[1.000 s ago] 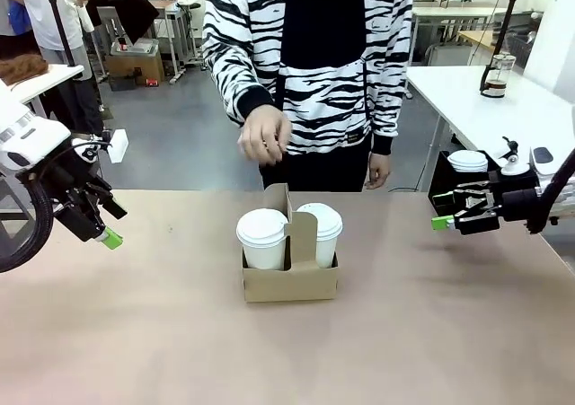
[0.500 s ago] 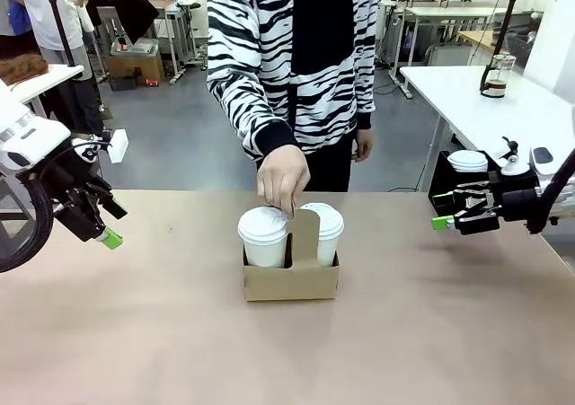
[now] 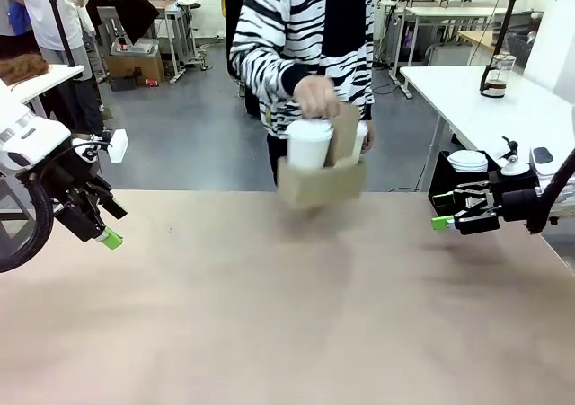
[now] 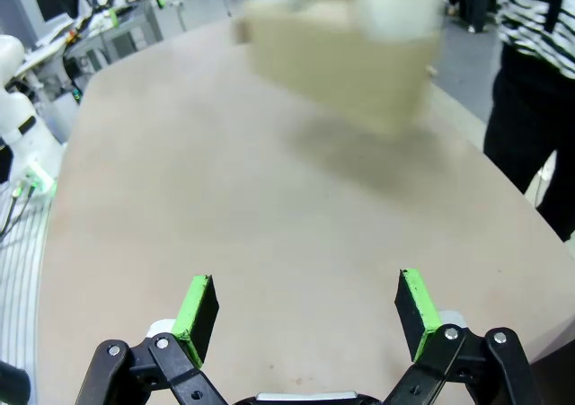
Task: Pour a drink into a cup and package it in a carrier.
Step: Insert the held 600 ml Paper Cup into the Cup Carrier.
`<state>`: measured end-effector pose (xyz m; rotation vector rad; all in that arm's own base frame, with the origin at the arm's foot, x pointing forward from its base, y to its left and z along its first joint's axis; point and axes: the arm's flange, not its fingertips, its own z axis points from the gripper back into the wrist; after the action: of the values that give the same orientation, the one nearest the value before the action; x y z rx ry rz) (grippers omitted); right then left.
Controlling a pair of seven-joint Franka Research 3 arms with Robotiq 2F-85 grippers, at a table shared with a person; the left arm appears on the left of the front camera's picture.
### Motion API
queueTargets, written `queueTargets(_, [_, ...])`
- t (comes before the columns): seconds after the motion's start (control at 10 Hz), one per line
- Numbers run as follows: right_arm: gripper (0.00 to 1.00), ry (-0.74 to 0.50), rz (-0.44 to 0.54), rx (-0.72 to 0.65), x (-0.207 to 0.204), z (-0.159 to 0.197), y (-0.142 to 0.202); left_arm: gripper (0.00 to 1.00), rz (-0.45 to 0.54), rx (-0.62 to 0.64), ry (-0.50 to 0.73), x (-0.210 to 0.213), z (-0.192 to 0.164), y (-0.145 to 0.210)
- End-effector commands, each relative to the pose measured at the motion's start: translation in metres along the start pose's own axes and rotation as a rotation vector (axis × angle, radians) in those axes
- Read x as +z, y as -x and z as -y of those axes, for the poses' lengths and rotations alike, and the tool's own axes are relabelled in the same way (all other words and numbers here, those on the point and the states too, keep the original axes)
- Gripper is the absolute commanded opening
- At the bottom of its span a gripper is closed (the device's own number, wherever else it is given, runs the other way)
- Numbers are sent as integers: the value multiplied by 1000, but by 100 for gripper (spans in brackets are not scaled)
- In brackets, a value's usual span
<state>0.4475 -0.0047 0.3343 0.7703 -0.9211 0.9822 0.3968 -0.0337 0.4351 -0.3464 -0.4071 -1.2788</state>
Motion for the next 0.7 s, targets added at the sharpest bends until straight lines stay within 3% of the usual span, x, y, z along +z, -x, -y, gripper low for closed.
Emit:
queueTargets(0.0, [100, -6, 9, 1, 1, 2, -1, 100, 17, -6, 4, 0, 0, 0])
queueTargets(0.6, [100, -6, 9, 1, 1, 2, -1, 100, 17, -6, 4, 0, 0, 0])
